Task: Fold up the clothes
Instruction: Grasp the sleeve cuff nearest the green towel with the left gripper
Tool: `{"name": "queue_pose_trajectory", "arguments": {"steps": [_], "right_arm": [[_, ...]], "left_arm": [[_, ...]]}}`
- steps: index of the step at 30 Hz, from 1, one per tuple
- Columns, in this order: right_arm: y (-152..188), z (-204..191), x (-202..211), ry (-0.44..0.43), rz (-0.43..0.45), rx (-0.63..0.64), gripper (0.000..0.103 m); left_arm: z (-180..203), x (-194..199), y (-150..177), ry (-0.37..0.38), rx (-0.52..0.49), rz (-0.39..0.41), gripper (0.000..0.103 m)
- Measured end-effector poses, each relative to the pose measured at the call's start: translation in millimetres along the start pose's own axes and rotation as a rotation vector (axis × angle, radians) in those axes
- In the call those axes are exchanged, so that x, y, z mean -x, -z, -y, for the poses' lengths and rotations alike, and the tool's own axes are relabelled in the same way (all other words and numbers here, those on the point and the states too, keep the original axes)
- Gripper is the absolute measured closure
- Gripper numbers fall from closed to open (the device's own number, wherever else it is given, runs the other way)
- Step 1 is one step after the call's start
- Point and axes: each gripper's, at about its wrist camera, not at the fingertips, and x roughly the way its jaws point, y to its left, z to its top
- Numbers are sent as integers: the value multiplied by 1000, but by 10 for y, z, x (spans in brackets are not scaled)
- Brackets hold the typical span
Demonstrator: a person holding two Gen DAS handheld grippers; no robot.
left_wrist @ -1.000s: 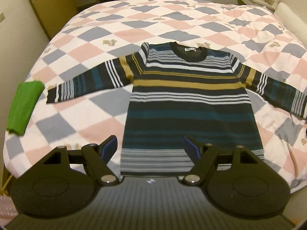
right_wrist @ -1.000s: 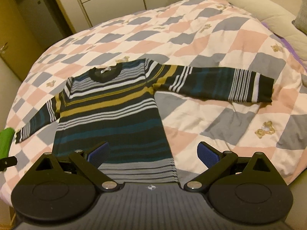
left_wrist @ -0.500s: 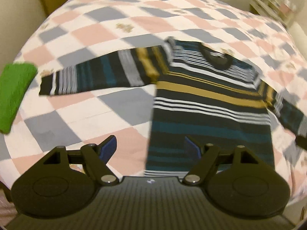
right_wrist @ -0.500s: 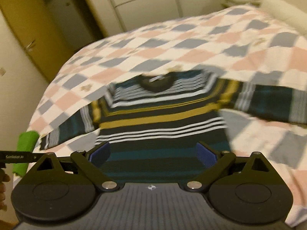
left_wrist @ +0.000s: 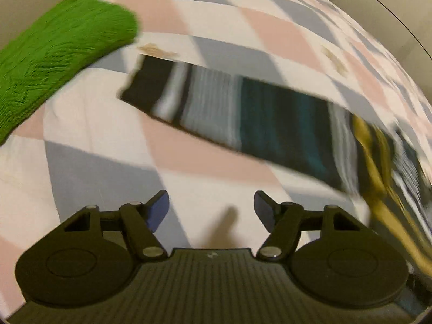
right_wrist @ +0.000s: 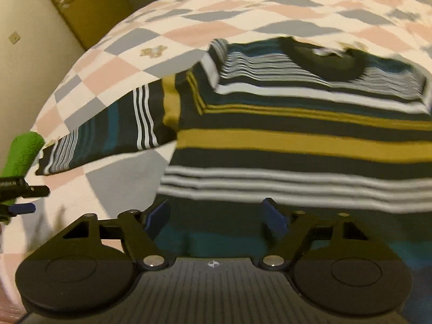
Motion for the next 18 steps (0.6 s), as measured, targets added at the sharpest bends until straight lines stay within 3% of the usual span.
{"name": "queue_pose_trajectory", "arguments": {"steps": [3,6,12,14,17,18], "right_arm": [[-57,-36,-261,5,7,10,28],[-61,32,-374,9,-5,-7,28],[-30,175,-370,-4,-21,-42,27],[-45,201,-364,-5,-18,-41,27],[-68,253,-346,-4,-6,-42,27],[-74,292,-333,-3,0,-52,27]], "left_arm": [[-295,-240,-220,-6,119,24,38],[-459,-362,-340,18,204,61,31],[-356,-546,-452,35,229,135,28],[-287,-609,-468,40,231,150,31],[-279,-658,-445,46,284,173,44],[-301,-663,-426,48,314,180,55]]}}
